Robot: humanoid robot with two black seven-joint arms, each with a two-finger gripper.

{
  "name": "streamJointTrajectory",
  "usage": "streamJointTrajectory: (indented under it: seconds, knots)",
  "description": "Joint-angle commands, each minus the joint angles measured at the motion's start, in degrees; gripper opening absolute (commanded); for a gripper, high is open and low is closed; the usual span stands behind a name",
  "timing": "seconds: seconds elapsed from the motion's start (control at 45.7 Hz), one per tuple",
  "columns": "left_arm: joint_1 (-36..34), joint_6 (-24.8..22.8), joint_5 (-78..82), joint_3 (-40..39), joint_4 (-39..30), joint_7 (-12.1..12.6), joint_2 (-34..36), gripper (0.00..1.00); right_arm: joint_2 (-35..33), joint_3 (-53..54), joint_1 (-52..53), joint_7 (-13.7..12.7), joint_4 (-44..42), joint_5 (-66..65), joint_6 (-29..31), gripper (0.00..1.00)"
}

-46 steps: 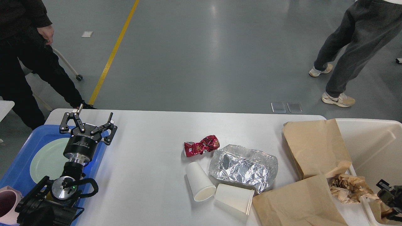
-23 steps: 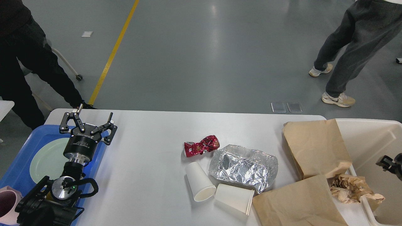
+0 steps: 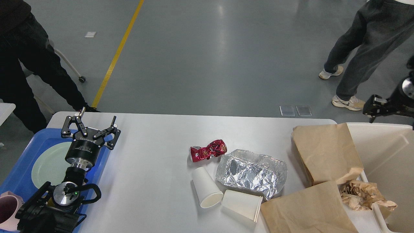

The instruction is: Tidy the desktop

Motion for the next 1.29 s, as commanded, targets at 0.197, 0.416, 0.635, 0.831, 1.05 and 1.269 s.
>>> streamJointTrajectory:
  seconds: [0.197, 0.416, 0.635, 0.831, 1.05, 1.269]
  knots:
    - [-0.03, 0.00, 0.01, 0.01, 0.05, -0.09, 0.00, 0.96, 3.68, 6.17, 30.65, 0.05, 28.69, 2.65, 4.59, 1.00]
    - [0.05, 0.00, 0.01, 0.01, 0.05, -0.09, 0.00, 0.96, 1.49, 11.71, 33.56, 0.58, 37.49, 2.74, 1.78, 1.00]
    - [-0.03, 0.00, 0.01, 0.01, 0.05, -0.09, 0.00, 0.96, 0.26, 11.71, 26.01, 0.58, 38.82, 2.04, -3.93, 1.00]
    - [-0.03, 0.00, 0.01, 0.01, -0.04, 0.00, 0.00, 0.96, -1.24, 11.45, 13.98, 0.58, 37.94, 0.63, -10.17, 0.99]
    - [0.05, -0.09, 0.01, -0.08, -0.04, 0.00, 0.00, 0.96, -2.29, 11.18, -4.13, 0.75, 31.44, -4.56, -19.22, 0.99]
    - [0.06, -0.09, 0.01, 0.01, -0.04, 0.00, 0.00, 0.96, -1.86, 11.71, -19.69, 0.84, 21.42, -5.61, -23.54, 0.99]
